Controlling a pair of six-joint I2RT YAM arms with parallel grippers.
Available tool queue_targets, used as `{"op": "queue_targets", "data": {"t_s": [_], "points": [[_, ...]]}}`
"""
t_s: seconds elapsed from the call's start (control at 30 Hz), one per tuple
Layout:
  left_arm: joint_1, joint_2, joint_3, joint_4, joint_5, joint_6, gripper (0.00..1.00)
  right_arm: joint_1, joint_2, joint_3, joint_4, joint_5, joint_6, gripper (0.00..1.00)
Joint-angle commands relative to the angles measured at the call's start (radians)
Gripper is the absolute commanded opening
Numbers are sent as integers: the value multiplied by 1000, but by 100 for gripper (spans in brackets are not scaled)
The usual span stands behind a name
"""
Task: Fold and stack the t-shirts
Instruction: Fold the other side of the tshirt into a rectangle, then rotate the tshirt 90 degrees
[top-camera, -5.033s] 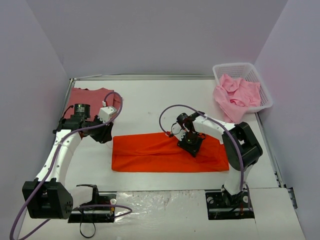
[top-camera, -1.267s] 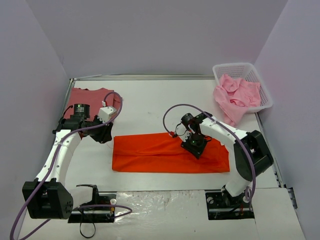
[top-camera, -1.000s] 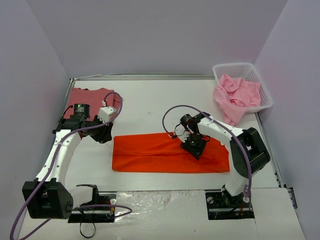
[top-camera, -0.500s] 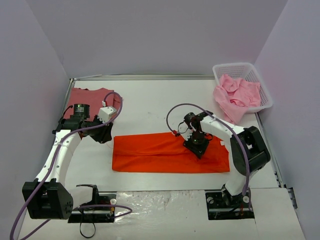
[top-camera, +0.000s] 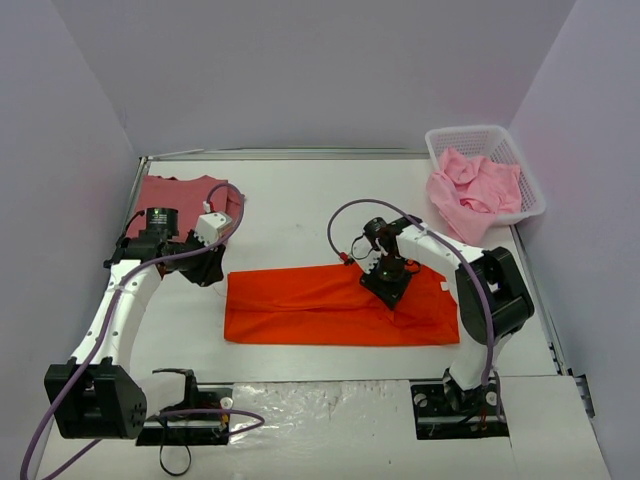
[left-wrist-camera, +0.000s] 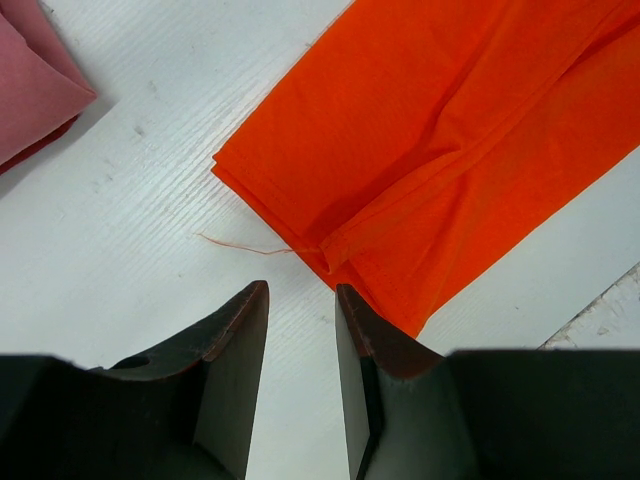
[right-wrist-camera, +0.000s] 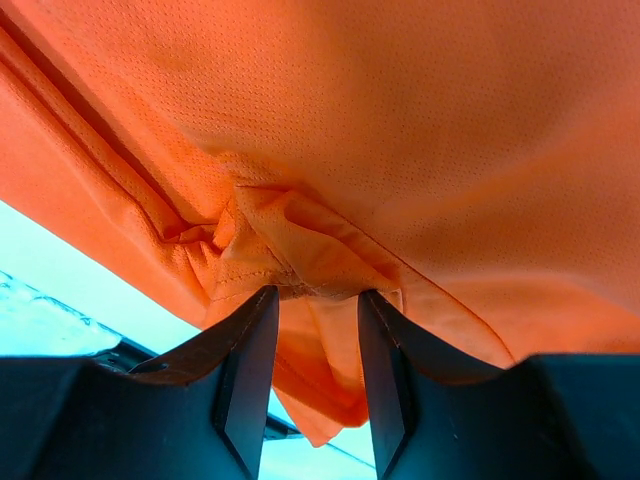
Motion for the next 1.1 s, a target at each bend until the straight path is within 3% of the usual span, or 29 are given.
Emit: {"op": "queue_targets", "data": {"t_s": [0.0, 0.17, 0.27, 1.07], "points": [[7, -27, 6, -5, 20, 10, 32, 2, 9, 25, -42, -16, -11, 34], [6, -26, 6, -6, 18, 10, 32, 3, 2, 24, -40, -20, -14, 20], [7, -26, 6, -6, 20, 11, 32, 2, -2, 25, -43, -23, -12, 1], [7, -26, 7, -6, 21, 13, 32, 45, -180, 5, -172, -96, -15, 0]]}}
